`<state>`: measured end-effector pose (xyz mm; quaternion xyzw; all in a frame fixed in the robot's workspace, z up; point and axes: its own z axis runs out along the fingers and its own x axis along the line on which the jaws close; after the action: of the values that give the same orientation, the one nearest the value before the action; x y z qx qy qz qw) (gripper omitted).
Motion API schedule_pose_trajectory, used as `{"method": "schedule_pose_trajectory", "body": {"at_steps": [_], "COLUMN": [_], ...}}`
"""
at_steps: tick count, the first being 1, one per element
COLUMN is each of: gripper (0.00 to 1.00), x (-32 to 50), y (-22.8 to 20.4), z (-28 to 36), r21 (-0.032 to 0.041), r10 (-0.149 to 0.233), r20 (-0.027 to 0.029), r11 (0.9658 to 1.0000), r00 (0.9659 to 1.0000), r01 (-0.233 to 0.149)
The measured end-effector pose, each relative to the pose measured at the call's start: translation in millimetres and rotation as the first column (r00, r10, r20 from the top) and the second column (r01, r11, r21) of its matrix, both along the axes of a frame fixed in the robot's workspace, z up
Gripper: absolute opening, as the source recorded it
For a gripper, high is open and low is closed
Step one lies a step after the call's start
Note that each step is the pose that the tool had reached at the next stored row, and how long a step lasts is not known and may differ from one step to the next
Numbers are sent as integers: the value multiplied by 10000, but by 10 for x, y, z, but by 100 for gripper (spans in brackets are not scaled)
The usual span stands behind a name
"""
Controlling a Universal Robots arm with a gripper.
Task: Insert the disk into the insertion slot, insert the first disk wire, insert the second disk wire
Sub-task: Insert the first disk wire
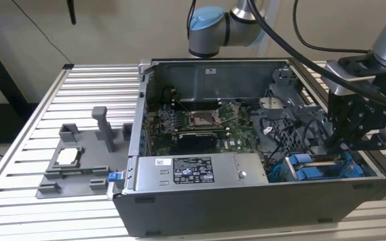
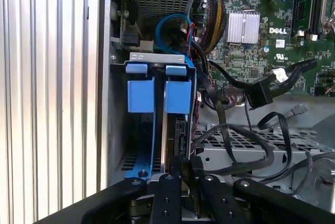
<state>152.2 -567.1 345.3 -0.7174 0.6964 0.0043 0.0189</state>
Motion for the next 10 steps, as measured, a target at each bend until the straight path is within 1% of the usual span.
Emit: {"method": "schedule_pose_trajectory", "body": {"at_steps": [5,10], "gripper": [19,19], "x": [0,0], "y": [0,0], "z": [-27,-56], "r21": [-4,-3], "r10": [-78,-333], "r20": [0,0], "r11": [10000,9994], "r00": [10000,9994], "r01": [78,333]}}
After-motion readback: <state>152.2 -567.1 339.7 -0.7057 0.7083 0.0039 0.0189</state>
